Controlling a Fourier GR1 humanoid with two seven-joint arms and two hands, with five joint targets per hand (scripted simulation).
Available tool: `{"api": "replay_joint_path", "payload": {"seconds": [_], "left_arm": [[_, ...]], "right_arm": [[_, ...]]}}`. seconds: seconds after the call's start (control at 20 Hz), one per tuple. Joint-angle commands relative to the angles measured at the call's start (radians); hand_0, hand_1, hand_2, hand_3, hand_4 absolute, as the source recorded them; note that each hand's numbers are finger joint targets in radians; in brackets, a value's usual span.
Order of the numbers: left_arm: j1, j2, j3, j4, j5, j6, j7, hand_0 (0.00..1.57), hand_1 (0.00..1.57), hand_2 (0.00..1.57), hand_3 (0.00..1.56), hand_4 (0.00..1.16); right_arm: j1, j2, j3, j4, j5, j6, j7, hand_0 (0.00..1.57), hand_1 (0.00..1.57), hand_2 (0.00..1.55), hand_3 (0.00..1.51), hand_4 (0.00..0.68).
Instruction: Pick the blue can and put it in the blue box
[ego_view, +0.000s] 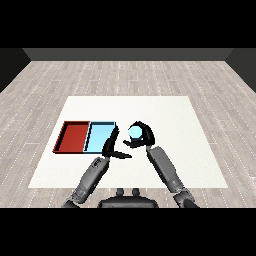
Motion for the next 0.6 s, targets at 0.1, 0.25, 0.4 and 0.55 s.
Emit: {"api": "replay_joint_path", "payload": {"seconds": [0.1,0.25,0.4,0.55], "left_arm": [[-0.122,0.000,-0.097,0.168,0.107,0.089,-0.058,0.00,0.00,0.00,0.00,0.00],[-0.100,0.000,-0.079,0.136,0.105,0.046,-0.058,0.00,0.00,0.00,0.00,0.00],[-0.065,0.000,-0.050,-0.015,0.046,0.041,0.103,0.00,0.00,0.00,0.00,0.00],[-0.120,0.000,-0.100,0.148,0.143,0.065,-0.031,0.00,0.00,0.00,0.00,0.00]], "right_arm": [[-0.060,0.001,0.024,-0.022,-0.019,-0.043,0.038,1.40,1.40,1.44,1.40,0.679],[-0.029,0.001,0.029,-0.019,-0.026,-0.007,0.007,1.39,1.39,1.45,1.42,0.681],[0.012,0.001,0.157,-0.007,-0.044,-0.093,-0.058,1.40,1.40,1.44,1.41,0.666],[-0.009,0.001,0.081,-0.046,-0.006,-0.017,0.003,1.40,1.40,1.43,1.40,0.657]]}}
